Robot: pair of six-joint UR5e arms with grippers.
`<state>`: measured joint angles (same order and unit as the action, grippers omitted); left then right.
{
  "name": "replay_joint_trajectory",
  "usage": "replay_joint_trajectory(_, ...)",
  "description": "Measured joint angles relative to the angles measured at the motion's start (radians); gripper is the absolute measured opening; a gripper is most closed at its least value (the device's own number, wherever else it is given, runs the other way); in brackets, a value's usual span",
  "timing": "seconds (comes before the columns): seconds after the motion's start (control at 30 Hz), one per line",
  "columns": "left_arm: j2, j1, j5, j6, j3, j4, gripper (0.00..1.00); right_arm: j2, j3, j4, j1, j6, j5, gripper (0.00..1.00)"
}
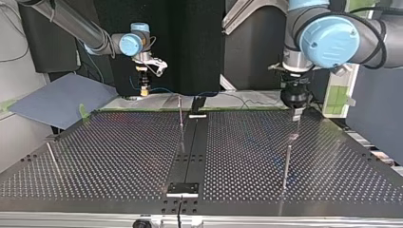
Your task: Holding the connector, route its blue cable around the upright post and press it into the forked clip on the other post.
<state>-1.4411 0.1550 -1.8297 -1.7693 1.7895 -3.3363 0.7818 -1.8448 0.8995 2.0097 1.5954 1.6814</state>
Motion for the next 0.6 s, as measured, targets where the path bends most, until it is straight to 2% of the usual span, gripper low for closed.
replay_joint_trajectory(0.33,-0.097,0.096,-0.095,0.01,-0.088,0.097,1.0,0.0,-0.001,-0.002,0.003,0.0,0.0,0.0)
replay_joint_trajectory(0.5,-0.138,0.138,-0.137,0.036,-0.125,0.139,1.0,0.0,0.0,-0.001,0.004,0.0,0.0,0.0)
replay_joint_trajectory(0.6,-0.168,0.167,-0.167,0.06,-0.121,0.168,1.0,0.0,-0.001,0.0,0.004,0.001,0.0,0.0)
